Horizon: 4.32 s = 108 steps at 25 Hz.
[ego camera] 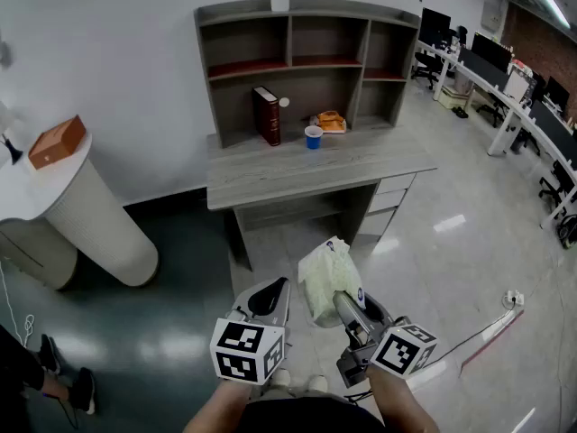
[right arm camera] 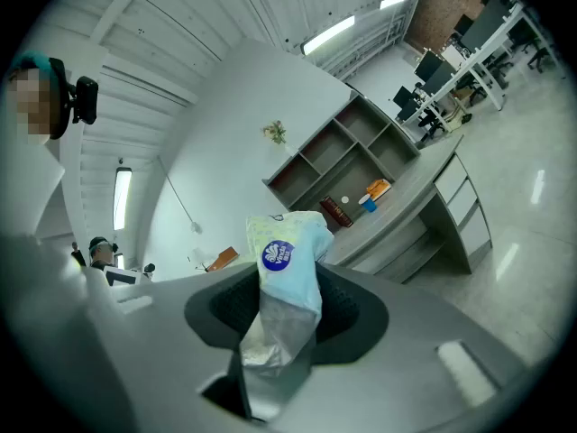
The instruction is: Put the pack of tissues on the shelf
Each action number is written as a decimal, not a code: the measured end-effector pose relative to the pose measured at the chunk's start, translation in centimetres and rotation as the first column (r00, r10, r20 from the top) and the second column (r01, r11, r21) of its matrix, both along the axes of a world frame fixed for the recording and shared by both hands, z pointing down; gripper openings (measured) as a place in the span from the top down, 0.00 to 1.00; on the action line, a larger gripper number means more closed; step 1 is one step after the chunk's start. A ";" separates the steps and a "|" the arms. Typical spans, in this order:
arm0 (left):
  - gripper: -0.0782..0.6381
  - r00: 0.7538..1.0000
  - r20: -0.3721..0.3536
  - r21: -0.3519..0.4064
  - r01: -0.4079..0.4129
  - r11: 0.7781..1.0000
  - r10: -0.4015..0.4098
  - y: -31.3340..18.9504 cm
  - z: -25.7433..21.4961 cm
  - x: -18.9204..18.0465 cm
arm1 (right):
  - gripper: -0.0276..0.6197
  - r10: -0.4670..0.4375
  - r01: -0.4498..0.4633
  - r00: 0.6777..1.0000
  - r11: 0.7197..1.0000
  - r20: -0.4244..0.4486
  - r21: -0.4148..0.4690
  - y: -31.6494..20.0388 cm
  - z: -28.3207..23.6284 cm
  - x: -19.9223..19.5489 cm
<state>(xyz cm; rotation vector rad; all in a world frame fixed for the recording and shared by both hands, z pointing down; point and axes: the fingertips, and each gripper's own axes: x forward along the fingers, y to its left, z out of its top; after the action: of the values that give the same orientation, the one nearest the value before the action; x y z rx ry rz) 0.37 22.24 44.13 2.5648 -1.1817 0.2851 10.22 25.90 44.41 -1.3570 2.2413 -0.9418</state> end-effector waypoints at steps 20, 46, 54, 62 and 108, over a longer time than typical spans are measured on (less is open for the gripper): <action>0.89 1.000 -0.002 -0.005 0.027 1.000 -0.027 -0.7 0.6 2.1 | 0.73 -0.023 0.024 0.999 1.000 0.030 -0.018 -0.4 0.7 2.5; 0.89 0.993 0.115 -0.014 0.041 0.999 -0.039 -6.8 1.5 6.4 | 0.73 -0.046 0.048 0.997 0.998 0.060 -0.048 -5.3 2.1 6.7; 0.90 0.996 0.081 -0.021 0.034 0.999 -0.032 -13.5 1.3 5.4 | 0.73 -0.003 0.004 1.000 0.999 0.020 -0.054 -11.6 1.2 6.7; 0.90 0.997 0.074 -0.032 0.007 0.999 -0.005 -19.9 1.0 3.7 | 0.73 0.021 -0.021 1.000 0.998 0.008 -0.060 -18.2 0.6 4.8; 0.90 0.967 0.142 0.004 0.214 0.977 -0.213 -41.6 -1.3 4.2 | 0.73 -0.242 0.238 0.966 0.970 0.089 0.048 -44.9 -3.9 6.5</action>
<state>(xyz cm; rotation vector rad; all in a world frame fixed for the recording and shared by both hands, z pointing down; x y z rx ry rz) 4.58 -19.41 42.85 2.4137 -1.4894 0.4280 16.68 -18.98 40.54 -1.0180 2.3743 -1.0146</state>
